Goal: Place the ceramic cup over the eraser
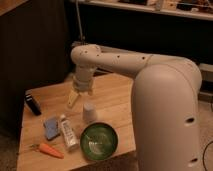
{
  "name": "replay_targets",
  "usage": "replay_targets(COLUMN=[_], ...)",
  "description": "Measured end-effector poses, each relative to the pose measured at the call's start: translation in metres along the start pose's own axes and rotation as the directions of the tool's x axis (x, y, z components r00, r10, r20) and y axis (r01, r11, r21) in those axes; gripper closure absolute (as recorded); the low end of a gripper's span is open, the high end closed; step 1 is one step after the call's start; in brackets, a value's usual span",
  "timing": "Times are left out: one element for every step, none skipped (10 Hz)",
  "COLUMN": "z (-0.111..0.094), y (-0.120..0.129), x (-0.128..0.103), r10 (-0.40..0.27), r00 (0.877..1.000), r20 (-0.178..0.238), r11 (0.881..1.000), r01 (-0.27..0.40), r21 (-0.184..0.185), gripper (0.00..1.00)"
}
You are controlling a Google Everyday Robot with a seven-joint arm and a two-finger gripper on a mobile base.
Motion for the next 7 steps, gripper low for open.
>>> replay_targets(z=[-0.001,-0.002,-0.003,-0.002,-0.001,-0.001,-0.002], y=[-0.009,-0.017,-0.03,-0.035,-0.034,-0.03,-0.027], x=[0.012,0.024,0.042,0.049,0.052,0.05,0.048], r10=[0.03,0.063,0.12,0.153,0.176,0.19,0.199], r00=[0.999,0.998,0.993,0.988,0.984,0.982,0.98], r20=[-0.013,-0.019,-0.021,-0.018,-0.009,0.004,0.018], r11=[0.999,0.996,0.986,0.977,0.965,0.956,0.951], r01=[-0.03,-0.062,-0.117,-0.148,-0.171,-0.185,-0.197], r21=[0.029,0.061,0.116,0.156,0.198,0.229,0.238], gripper=[0.2,0.2,0.2,0.2,0.2,0.2,0.2])
